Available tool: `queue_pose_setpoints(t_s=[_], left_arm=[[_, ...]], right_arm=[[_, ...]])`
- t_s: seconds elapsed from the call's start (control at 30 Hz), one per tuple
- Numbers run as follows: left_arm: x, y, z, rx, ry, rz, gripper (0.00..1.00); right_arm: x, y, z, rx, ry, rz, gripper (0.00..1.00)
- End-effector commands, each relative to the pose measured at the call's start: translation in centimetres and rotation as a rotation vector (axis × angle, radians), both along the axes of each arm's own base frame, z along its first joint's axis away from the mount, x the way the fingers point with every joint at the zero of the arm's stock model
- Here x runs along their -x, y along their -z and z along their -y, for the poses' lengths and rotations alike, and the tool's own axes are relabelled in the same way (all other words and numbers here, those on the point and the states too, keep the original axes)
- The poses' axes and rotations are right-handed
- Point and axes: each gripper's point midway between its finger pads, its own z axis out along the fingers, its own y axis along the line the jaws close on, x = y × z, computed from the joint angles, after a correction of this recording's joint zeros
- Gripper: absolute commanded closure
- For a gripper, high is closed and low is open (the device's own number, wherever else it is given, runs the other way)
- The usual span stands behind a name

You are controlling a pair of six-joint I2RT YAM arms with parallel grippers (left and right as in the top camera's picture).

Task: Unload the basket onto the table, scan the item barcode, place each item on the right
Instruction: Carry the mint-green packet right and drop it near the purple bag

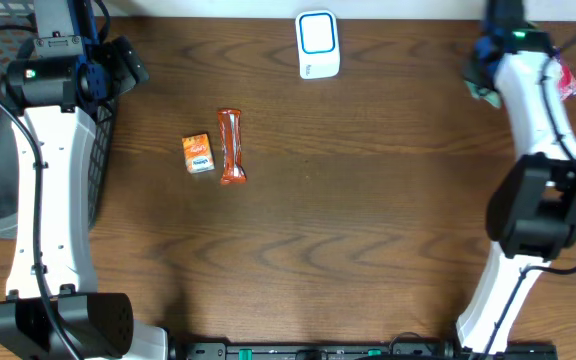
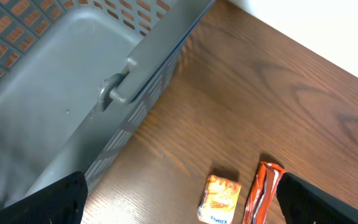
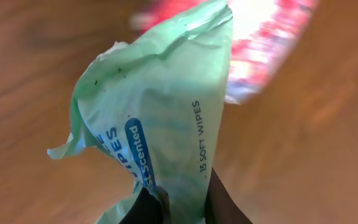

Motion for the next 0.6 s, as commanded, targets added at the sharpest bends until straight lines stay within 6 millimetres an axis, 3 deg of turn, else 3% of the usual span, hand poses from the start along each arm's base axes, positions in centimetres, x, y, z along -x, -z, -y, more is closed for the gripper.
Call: queue_pose_setpoints(t_s=[0.0,0.13,0.27,0.57], left_arm=[[0.4,-0.8,-0.9,-0.012,-0.035,0.017,0.02],[0.4,-0.8,-0.9,-0.012,-0.035,0.017,0.02],[0.4,-0.8,-0.9,-0.012,-0.035,0.017,0.02],[0.4,-0.8,-0.9,-0.012,-0.035,0.017,0.02]], right_arm=[[2.1,-0.8,3.9,-0.027,0.228,0.045,0.98],[4.4,-0.4,7.4,-0.057,0.372,0.039,0.98],[5.3,0.2,9.7,-0.078,0.424,0.038,0.99],[5.7,1.6,12.6,-0.112,0.592,0.11,0.98]])
